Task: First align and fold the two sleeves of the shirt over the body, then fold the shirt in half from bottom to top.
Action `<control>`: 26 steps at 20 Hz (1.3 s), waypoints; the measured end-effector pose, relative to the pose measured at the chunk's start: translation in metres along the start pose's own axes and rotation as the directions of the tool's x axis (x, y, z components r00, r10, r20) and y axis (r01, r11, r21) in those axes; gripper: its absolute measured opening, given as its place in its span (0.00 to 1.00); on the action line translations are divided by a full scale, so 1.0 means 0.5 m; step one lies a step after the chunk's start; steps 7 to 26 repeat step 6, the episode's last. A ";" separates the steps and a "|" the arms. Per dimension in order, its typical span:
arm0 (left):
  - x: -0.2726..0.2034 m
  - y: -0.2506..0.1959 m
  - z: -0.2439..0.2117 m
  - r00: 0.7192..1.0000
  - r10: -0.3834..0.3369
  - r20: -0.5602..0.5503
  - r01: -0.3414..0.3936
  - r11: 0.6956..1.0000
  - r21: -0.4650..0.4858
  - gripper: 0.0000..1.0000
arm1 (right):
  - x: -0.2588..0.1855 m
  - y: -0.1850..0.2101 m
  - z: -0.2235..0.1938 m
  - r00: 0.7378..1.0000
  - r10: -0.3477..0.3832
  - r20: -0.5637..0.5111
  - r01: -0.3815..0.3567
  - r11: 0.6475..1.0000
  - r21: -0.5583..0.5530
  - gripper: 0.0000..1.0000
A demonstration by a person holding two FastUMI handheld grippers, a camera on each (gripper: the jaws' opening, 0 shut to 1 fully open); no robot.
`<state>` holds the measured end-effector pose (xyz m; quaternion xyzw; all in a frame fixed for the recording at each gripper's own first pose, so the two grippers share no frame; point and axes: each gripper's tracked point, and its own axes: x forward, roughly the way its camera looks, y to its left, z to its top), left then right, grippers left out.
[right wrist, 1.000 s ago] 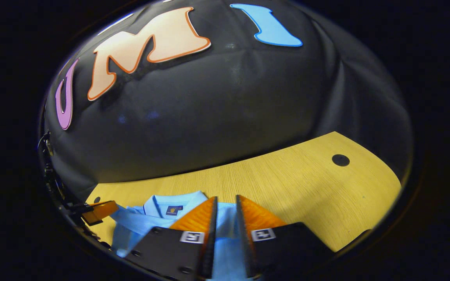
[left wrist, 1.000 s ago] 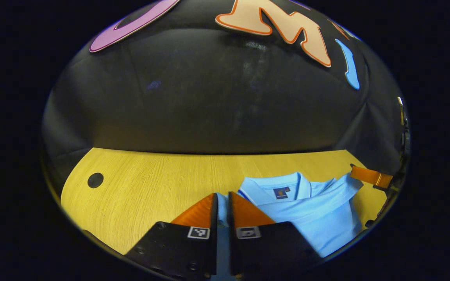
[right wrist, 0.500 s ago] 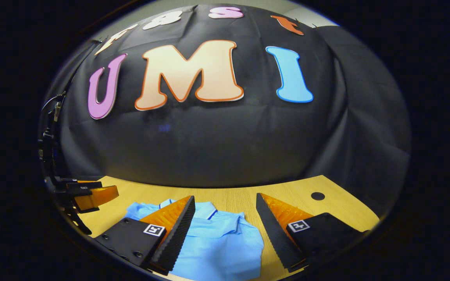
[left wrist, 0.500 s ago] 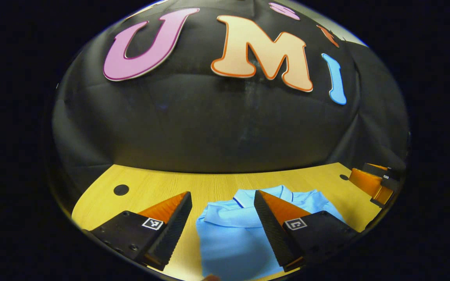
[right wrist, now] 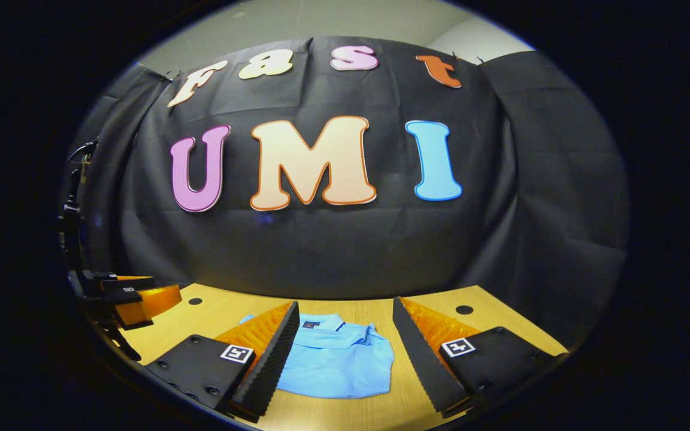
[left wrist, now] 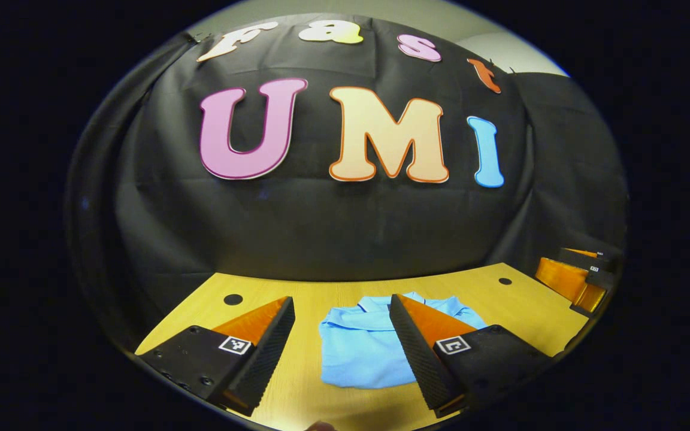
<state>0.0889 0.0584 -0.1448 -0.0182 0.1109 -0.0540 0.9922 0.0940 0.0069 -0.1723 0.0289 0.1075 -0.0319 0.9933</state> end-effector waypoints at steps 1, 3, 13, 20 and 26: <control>-0.019 0.005 0.002 1.000 0.011 0.006 -0.010 1.000 -0.008 0.95 | -0.018 0.005 0.010 1.000 0.009 0.015 -0.009 1.000 0.003 0.98; -0.045 0.010 0.013 1.000 0.022 0.018 -0.022 1.000 -0.020 0.95 | -0.046 0.015 0.024 0.999 0.026 0.035 -0.026 1.000 0.012 0.98; -0.067 0.022 0.031 0.999 0.040 0.035 -0.040 0.999 -0.009 0.95 | -0.068 0.028 0.037 0.998 0.041 0.049 -0.042 0.999 0.017 0.98; -0.067 0.022 0.031 0.999 0.040 0.035 -0.040 0.999 -0.009 0.95 | -0.068 0.028 0.037 0.998 0.041 0.049 -0.042 0.999 0.017 0.98; -0.067 0.022 0.031 0.999 0.040 0.035 -0.040 0.999 -0.009 0.95 | -0.068 0.028 0.037 0.998 0.041 0.049 -0.042 0.999 0.017 0.98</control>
